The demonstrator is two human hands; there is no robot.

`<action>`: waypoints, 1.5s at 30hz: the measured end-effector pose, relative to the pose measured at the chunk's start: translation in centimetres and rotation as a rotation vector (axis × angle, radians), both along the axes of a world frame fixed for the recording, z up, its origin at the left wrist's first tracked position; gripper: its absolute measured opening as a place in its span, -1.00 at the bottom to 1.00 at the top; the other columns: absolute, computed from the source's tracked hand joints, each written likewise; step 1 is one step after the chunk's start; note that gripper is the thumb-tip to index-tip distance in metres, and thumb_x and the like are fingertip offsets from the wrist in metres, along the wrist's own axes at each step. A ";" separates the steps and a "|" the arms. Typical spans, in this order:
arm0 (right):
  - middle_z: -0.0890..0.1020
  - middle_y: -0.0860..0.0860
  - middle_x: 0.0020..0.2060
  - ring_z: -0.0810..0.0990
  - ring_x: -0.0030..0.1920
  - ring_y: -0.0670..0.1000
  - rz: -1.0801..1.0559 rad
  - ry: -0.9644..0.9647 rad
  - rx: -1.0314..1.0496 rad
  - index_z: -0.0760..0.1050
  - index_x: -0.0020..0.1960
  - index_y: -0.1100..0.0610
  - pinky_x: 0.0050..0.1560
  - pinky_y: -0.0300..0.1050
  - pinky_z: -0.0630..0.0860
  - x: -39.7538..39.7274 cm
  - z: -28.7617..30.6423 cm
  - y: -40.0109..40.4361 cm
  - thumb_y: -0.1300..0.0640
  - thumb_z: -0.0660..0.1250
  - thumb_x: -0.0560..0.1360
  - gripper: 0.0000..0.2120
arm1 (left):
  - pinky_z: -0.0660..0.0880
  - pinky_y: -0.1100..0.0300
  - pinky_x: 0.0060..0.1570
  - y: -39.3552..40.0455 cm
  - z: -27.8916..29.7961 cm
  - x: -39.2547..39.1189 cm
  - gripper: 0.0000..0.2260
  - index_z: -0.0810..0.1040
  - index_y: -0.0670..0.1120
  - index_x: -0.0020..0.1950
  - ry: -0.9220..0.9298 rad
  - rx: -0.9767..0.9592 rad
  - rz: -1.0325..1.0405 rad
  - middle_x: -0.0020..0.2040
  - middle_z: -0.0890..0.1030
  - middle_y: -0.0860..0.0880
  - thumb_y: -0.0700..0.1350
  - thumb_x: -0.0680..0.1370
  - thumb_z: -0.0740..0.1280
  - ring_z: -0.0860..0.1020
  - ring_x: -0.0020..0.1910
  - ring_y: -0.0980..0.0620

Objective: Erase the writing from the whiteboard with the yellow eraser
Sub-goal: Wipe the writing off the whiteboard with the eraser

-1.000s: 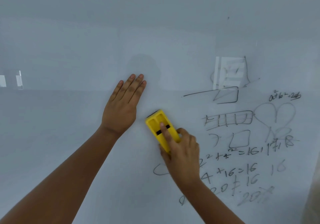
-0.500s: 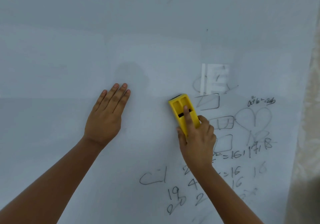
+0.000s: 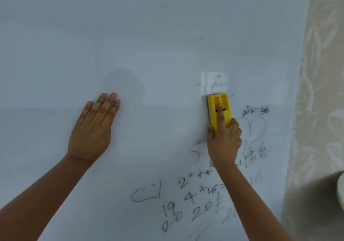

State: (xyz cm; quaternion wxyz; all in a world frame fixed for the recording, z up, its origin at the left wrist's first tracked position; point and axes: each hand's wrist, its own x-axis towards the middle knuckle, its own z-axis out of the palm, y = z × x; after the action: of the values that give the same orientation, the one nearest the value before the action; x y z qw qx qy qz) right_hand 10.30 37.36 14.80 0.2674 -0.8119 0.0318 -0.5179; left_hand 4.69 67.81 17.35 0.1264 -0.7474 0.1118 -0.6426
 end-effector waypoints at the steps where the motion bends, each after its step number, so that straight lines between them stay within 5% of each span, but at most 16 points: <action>1: 0.36 0.28 0.23 0.41 0.07 0.26 -0.032 0.009 0.082 -0.02 0.49 -0.14 -0.05 0.21 0.44 0.5 0.6 -0.7 -0.01 0.22 0.55 -0.39 | 0.00 0.03 0.48 -0.1 -0.1 0.2 -0.55 0.33 -0.30 0.41 -0.001 -0.005 0.002 0.41 0.36 -0.25 -0.36 0.53 0.00 0.32 0.39 -0.19; 4: 0.35 0.25 0.27 0.41 0.09 0.24 -0.039 0.004 0.138 -0.06 0.49 -0.14 -0.04 0.20 0.46 0.6 1.7 1.0 -0.01 0.20 0.55 -0.38 | 0.02 -0.01 0.47 0.2 -0.5 0.5 -0.54 0.31 -0.27 0.44 -0.010 -0.021 0.010 0.43 0.34 -0.23 -0.36 0.54 0.00 0.29 0.42 -0.18; 9: 0.47 0.25 0.20 0.52 -0.04 0.22 -0.003 -0.052 -0.184 0.16 0.46 -0.05 -0.21 0.12 0.49 -0.8 -2.4 2.1 -0.01 0.31 0.49 -0.40 | 0.02 -0.02 0.46 0.1 -0.8 0.6 -0.53 0.32 -0.28 0.44 -0.030 -0.030 0.004 0.43 0.34 -0.23 -0.35 0.53 -0.01 0.29 0.42 -0.20; 15: 0.22 0.19 0.40 0.34 0.23 0.22 -0.047 0.020 0.235 -0.19 0.49 -0.10 0.07 0.17 0.39 1.4 4.2 -0.7 -0.05 0.14 0.57 -0.36 | 0.10 -0.12 0.42 0.0 -0.8 0.7 -0.55 0.31 -0.29 0.44 -0.017 -0.039 -0.002 0.43 0.34 -0.25 -0.30 0.56 -0.06 0.31 0.40 -0.23; 19: 0.32 0.19 0.35 0.43 0.07 0.19 -0.031 -0.053 -0.027 -0.11 0.49 -0.11 -0.06 0.13 0.43 -0.2 4.6 3.3 -0.06 0.18 0.55 -0.36 | -0.04 -0.10 0.46 -3.4 -0.8 0.5 -0.53 0.33 -0.29 0.42 -0.020 -0.138 -0.026 0.45 0.31 -0.25 -0.23 0.53 0.01 0.21 0.45 -0.24; 23: 0.38 0.18 0.31 0.45 0.04 0.20 0.024 -0.085 -0.220 0.01 0.48 -0.11 -0.06 0.11 0.43 -0.5 2.2 0.8 -0.06 0.21 0.54 -0.40 | 0.03 -0.16 0.44 -7.3 1.8 1.4 -0.56 0.34 -0.24 0.43 -0.029 -0.003 -0.062 0.46 0.31 -0.19 -0.19 0.56 0.08 0.21 0.46 -0.19; 29: 0.24 0.18 0.38 0.37 0.19 0.23 -0.009 -0.048 0.065 -0.18 0.48 -0.17 0.13 0.17 0.37 1.4 7.2 -1.0 -0.05 0.17 0.56 -0.35 | 0.11 -0.21 0.40 -9.0 2.7 3.3 -0.54 0.27 -0.26 0.47 0.010 -0.053 -0.024 0.48 0.26 -0.21 -0.13 0.60 0.01 0.20 0.46 -0.23; 35: 0.36 0.23 0.29 0.43 0.09 0.22 0.022 -0.103 -0.147 -0.09 0.48 -0.14 0.04 0.17 0.42 1.3 1.7 -2.3 -0.05 0.20 0.55 -0.37 | 0.08 -0.19 0.42 -8.6 2.5 4.1 -0.55 0.25 -0.24 0.48 -0.029 -0.050 -0.046 0.49 0.25 -0.21 -0.13 0.62 0.01 0.19 0.47 -0.21; 40: 0.28 0.28 0.32 0.36 0.20 0.28 -0.062 0.062 0.290 -0.16 0.49 -0.10 0.16 0.23 0.35 4.2 3.2 -8.4 -0.04 0.15 0.57 -0.37 | 0.09 -0.22 0.41 -8.6 2.4 3.9 -0.56 0.25 -0.25 0.48 -0.037 -0.038 -0.059 0.48 0.25 -0.22 -0.14 0.62 0.02 0.20 0.46 -0.23; 45: 0.32 0.29 0.30 0.39 0.16 0.27 0.032 -0.042 0.022 -0.08 0.50 -0.04 0.13 0.25 0.40 3.8 -1.0 -8.3 -0.02 0.22 0.55 -0.35 | 0.08 -0.21 0.41 -8.5 2.4 4.2 -0.56 0.25 -0.26 0.48 -0.054 -0.043 -0.073 0.48 0.25 -0.23 -0.14 0.63 -0.03 0.20 0.46 -0.24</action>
State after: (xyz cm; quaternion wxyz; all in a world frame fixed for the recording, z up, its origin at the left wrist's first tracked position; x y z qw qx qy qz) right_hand 14.10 29.06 13.77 0.2853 -0.7983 0.0190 -0.5301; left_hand 8.87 59.28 19.72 0.0897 -0.7279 0.1215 -0.6689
